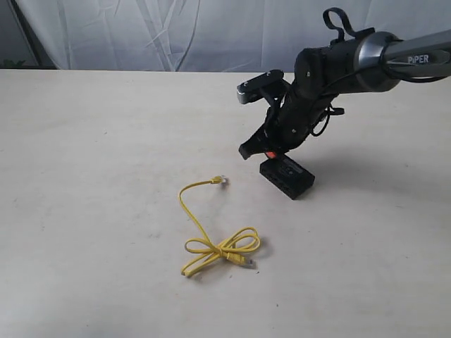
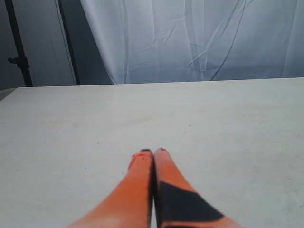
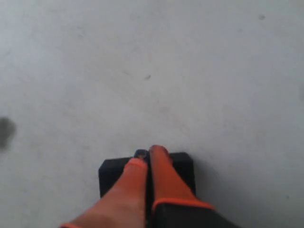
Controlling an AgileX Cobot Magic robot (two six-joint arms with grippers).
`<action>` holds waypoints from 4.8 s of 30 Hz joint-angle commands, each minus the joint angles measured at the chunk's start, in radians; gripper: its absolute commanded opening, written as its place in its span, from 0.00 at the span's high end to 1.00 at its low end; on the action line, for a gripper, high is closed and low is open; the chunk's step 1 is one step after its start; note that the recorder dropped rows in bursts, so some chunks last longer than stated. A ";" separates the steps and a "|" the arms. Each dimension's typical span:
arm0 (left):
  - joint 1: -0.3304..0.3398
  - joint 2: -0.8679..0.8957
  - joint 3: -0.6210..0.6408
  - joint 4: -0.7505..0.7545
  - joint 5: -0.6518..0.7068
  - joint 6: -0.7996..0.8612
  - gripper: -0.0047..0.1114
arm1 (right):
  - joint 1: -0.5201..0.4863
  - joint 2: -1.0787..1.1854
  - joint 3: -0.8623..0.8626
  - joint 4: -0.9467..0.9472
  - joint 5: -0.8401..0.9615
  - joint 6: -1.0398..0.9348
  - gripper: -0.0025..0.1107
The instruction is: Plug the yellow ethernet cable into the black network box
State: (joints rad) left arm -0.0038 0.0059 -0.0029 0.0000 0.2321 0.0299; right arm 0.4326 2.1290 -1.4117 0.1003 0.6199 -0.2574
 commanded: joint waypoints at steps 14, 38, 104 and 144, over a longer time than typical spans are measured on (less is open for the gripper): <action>0.002 -0.006 0.003 0.000 -0.007 -0.003 0.96 | -0.129 -0.159 0.011 0.088 0.251 0.042 0.98; 0.002 -0.006 0.003 0.000 -0.004 -0.003 0.96 | -0.303 -0.274 0.279 0.384 0.130 -0.112 0.98; 0.002 -0.003 -0.072 -0.094 -0.343 -0.030 0.96 | -0.303 -0.274 0.279 0.384 0.126 -0.110 0.98; -0.371 1.391 -1.146 -0.116 0.572 0.344 0.96 | -0.305 -0.274 0.279 0.474 0.138 -0.121 0.98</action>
State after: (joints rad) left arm -0.3227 1.3229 -1.0821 -0.1351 0.7766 0.3741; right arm 0.1343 1.8656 -1.1368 0.5592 0.7400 -0.3609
